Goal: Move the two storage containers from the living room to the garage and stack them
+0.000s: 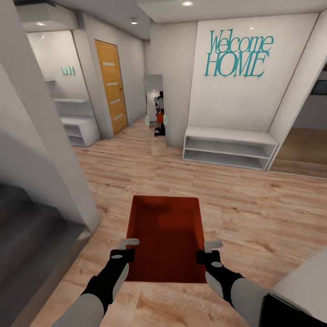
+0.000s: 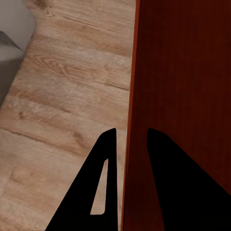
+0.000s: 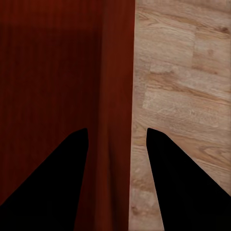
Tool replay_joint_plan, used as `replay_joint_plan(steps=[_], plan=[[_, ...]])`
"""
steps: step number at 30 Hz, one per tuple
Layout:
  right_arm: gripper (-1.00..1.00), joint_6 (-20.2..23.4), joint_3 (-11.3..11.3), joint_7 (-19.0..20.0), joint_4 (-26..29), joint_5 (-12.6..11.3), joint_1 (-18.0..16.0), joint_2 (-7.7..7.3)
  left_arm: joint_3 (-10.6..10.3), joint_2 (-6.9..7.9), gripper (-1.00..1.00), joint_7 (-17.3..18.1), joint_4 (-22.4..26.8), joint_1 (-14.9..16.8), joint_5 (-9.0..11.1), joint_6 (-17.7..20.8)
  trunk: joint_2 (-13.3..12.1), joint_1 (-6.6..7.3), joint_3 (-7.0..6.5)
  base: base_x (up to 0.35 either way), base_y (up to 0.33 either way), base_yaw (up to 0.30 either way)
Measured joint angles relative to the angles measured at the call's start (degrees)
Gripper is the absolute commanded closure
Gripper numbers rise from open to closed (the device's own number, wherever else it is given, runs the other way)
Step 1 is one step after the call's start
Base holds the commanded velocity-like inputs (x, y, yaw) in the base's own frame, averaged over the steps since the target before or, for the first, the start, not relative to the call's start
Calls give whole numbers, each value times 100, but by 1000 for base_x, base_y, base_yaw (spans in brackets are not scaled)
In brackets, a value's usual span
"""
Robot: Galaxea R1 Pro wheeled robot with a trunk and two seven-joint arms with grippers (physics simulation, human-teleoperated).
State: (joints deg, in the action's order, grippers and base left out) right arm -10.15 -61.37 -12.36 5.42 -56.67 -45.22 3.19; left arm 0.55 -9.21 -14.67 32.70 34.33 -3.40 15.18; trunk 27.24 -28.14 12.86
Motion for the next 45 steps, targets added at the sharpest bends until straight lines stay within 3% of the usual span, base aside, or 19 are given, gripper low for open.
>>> replay_joint_plan(steps=[45], plan=[[100, -1, 0, 1, -3, -1, 0, 2, -1, 1, 100, 1, 0, 0, 0, 1, 0, 0, 0, 322, 0, 0]])
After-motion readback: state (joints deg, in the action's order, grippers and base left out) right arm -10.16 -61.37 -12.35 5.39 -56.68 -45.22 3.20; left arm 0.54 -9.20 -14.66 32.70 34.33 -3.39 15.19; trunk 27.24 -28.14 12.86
